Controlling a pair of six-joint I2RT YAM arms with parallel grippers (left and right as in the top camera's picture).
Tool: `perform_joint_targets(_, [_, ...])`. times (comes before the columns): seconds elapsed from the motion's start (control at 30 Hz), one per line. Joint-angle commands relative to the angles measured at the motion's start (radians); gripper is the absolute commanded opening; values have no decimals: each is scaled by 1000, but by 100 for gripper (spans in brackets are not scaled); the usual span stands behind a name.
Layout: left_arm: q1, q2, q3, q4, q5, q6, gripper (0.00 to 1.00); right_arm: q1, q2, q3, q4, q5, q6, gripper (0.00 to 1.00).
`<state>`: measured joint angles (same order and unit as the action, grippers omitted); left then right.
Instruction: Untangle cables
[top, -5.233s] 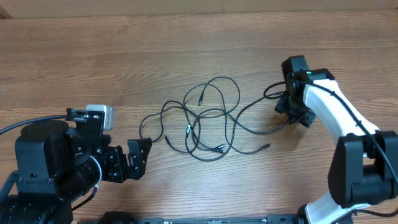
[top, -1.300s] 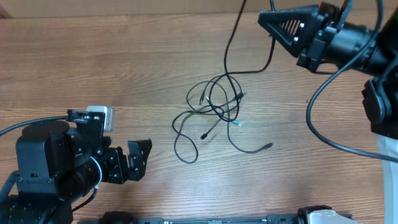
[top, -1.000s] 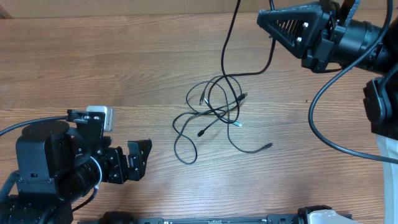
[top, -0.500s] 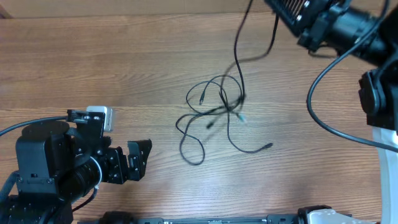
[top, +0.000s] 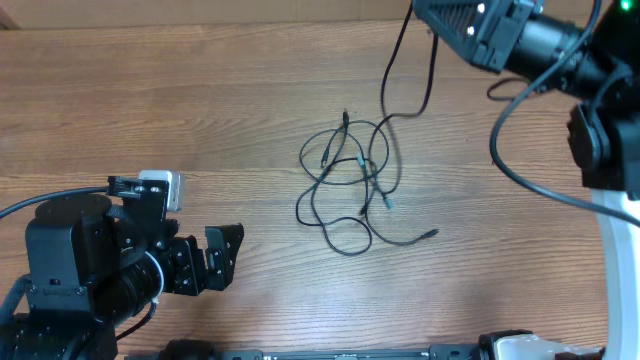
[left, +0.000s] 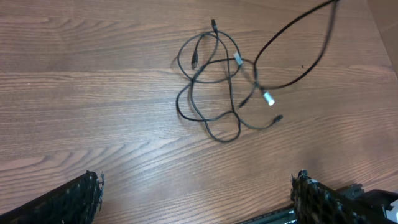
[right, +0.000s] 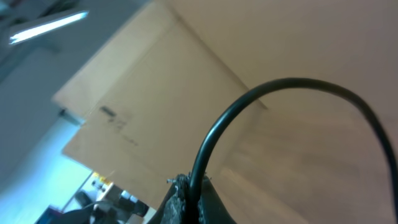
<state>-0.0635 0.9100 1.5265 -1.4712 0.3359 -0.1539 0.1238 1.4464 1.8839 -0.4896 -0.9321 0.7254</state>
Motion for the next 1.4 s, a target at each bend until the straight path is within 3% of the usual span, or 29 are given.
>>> perform_joint_targets(0.0, [4, -1, -1, 1, -3, -7, 100, 0, -22, 14, 222, -209, 153, 4])
perform_joint_targets(0.07, [4, -1, -1, 1, -3, -7, 100, 1, -22, 14, 331, -280, 150, 4])
perform_joint_targets(0.13, [4, -1, -1, 1, -3, -7, 100, 1, -22, 14, 319, -304, 34, 4])
perform_joint_targets(0.23, [4, -1, -1, 1, -3, -7, 100, 0, -18, 14, 116, -228, -79, 4])
perform_joint_targets(0.3, [4, 0, -1, 1, -3, -7, 100, 1, -10, 14, -53, -113, -72, 4])
perform_joint_targets(0.4, [4, -1, -1, 1, -3, -7, 99, 1, 3, 14, -144, -92, -8, 4])
perform_joint_targets(0.5, [4, -1, -1, 1, -3, -7, 100, 10, 3, 14, -87, -235, 96, 4])
perform_joint_targets(0.57, [4, -1, -1, 1, -3, -7, 100, 54, 2, 14, 75, -386, 120, 4])
perform_joint_targets(0.7, [4, -1, -1, 1, -3, -7, 100, 122, 3, 14, 158, -427, -23, 4])
perform_joint_targets(1.0, [4, -1, -1, 1, -3, -7, 99, 132, 8, 14, -282, 31, -64, 4])
perform_joint_targets(1.2, [4, -1, -1, 1, -3, -7, 100, 150, 8, 14, -550, 503, -99, 4])
perform_joint_targets(1.37, [4, -1, 0, 8, -5, -6, 100, 199, 11, 14, -646, 584, -191, 4])
